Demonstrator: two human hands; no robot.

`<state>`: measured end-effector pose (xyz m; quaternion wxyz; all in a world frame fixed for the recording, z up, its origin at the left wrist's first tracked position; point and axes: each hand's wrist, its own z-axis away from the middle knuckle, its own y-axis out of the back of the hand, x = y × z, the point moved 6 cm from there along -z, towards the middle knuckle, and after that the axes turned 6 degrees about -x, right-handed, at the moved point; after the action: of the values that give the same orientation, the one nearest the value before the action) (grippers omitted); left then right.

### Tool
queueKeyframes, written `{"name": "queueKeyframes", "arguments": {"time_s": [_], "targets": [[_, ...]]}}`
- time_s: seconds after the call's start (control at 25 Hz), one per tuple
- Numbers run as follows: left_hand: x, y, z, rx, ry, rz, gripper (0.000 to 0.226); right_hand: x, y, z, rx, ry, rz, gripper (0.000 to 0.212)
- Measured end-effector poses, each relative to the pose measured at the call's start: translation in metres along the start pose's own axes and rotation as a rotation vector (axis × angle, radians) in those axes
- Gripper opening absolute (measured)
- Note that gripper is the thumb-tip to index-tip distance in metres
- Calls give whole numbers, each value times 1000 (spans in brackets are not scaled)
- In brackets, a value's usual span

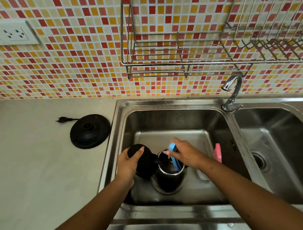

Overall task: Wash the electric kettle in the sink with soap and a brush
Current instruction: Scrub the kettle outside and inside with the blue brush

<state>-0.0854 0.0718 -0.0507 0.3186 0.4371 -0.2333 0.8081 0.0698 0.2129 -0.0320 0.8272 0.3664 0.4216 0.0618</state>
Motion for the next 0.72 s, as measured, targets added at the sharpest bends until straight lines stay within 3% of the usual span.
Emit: {"name": "queueKeyframes", "arguments": {"time_s": [0.08, 0.2, 0.32, 0.48, 0.72], "targets": [[1, -1, 0, 3, 0, 15, 22, 5, 0, 3, 34, -13, -51, 35], [0, -1, 2, 23, 11, 32, 14, -4, 36, 3, 286, -11, -224, 36], [-1, -2, 2, 28, 18, 40, 13, 3, 42, 13, 464, -155, -300, 41], [0, -1, 2, 20, 11, 46, 13, 18, -17, 23, 334, -314, -420, 39], [-1, -1, 3, 20, 19, 23, 32, 12, 38, 29, 524, -276, -496, 27]]}}
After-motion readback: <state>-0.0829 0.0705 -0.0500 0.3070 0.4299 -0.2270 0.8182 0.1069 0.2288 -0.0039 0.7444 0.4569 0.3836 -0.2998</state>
